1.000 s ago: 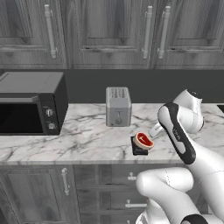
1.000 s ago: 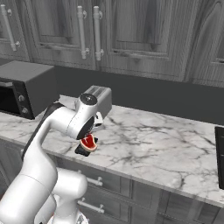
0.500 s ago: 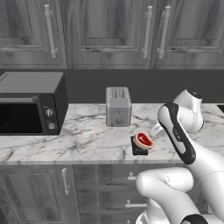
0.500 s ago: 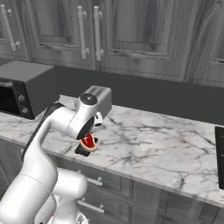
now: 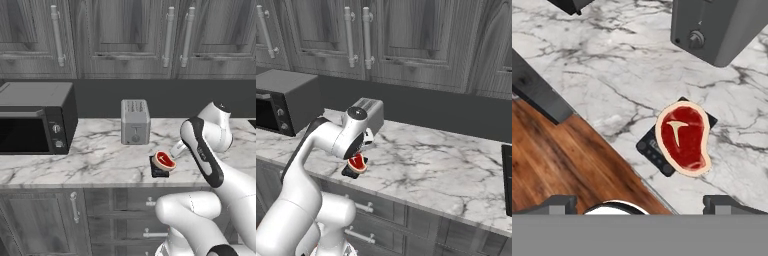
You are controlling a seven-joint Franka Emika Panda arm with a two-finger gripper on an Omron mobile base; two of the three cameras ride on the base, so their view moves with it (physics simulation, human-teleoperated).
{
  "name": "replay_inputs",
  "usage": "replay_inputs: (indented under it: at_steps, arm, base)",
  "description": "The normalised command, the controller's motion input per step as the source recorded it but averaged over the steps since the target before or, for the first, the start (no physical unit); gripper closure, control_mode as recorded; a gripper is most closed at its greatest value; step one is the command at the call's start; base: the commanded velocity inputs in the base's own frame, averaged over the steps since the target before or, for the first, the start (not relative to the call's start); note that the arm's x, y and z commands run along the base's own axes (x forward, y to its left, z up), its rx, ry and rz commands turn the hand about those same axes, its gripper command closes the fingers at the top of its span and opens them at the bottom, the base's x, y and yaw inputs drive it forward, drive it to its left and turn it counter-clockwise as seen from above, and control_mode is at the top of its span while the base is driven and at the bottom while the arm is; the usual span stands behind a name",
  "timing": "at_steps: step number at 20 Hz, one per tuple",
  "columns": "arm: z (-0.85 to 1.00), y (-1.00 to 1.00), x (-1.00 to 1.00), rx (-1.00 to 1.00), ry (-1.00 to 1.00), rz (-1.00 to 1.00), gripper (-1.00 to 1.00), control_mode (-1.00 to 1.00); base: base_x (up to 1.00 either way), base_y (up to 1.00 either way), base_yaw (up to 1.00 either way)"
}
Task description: Take the steak from the fridge and place it on the digital scale on the counter by the fridge. Wait a few seconds for a reading, then move it to the plate on the dining counter.
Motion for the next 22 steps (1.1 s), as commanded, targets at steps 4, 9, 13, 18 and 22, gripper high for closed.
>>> replay_inputs:
  at_steps: [4,9,13,18,22]
  arm:
    - [0.00,0.00,0.00,0.00,0.01,0.00,-1.00,-1.00]
    - [0.00,0.00,0.00,0.00,0.02,0.00,-1.00,-1.00]
    - [-0.01,0.00,0.00,0.00,0.04,0.00,-1.00,-1.00]
    - [0.00,0.00,0.00,0.00,0.03,0.00,-1.00,-1.00]
    - [0.00,0.00,0.00,0.00,0.01,0.00,-1.00,-1.00]
  base:
    - [0.00,0.00,0.00]
    - [0.00,0.00,0.00]
    - [0.00,0.00,0.00]
    - [0.00,0.00,0.00]
    - [0.00,0.00,0.00]
